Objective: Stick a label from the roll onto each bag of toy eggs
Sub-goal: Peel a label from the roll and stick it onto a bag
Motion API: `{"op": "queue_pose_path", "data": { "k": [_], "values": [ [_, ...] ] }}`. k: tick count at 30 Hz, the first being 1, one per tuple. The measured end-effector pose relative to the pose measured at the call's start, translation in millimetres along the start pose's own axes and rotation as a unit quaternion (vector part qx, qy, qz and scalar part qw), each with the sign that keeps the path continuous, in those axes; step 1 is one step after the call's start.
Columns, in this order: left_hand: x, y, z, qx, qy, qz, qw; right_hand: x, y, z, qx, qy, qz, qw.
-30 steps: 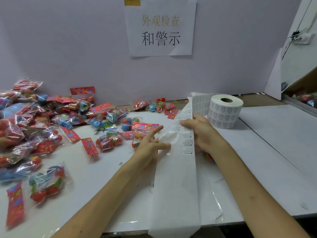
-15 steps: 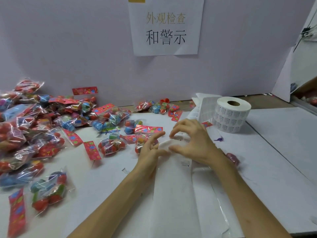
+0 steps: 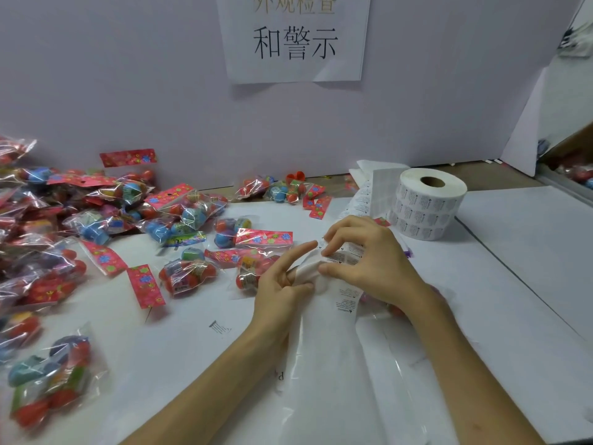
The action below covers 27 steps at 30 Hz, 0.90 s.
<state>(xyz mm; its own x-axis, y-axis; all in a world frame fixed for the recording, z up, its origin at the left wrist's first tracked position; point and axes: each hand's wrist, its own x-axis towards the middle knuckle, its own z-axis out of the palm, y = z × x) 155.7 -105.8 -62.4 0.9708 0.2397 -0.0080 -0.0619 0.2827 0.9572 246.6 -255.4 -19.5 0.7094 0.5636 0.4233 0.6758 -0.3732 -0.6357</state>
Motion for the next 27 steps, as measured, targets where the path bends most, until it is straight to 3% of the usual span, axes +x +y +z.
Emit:
{"op": "queue_pose_path", "data": {
  "k": [12, 16, 19, 21, 22, 24, 27],
  "values": [
    [-6.1, 1.5, 3.9, 0.057, 0.018, 0.016, 0.998, 0.5, 8.2, -4.0, 0.007, 0.033, 0.009, 0.999],
    [-9.5, -0.2, 2.4, 0.125, 0.022, -0.008, 0.992, 3.2, 13.9, -19.1, 0.030, 0.224, 0.063, 0.972],
    [-14.9, 2.3, 3.4, 0.238, 0.041, 0.101, 0.965, 1.6, 14.6, -28.6, 0.078, 0.329, 0.076, 0.938],
    [-15.0, 9.7, 2.7, 0.254, 0.065, 0.151, 0.953, 0.4, 10.3, -27.4, 0.099, 0.301, 0.070, 0.946],
    [-13.9, 13.1, 1.3, 0.228, 0.064, 0.134, 0.962, 0.4, 6.7, -24.5, 0.108, 0.261, 0.063, 0.957],
    [-13.4, 22.6, -1.2, 0.111, 0.034, 0.027, 0.993, 0.0, 0.4, -15.1, 0.100, 0.164, 0.035, 0.981],
    [-13.2, 35.2, -2.8, -0.020, -0.025, -0.098, 0.995, -0.7, -3.5, 1.6, 0.050, 0.056, 0.002, 0.997]
  ]
}}
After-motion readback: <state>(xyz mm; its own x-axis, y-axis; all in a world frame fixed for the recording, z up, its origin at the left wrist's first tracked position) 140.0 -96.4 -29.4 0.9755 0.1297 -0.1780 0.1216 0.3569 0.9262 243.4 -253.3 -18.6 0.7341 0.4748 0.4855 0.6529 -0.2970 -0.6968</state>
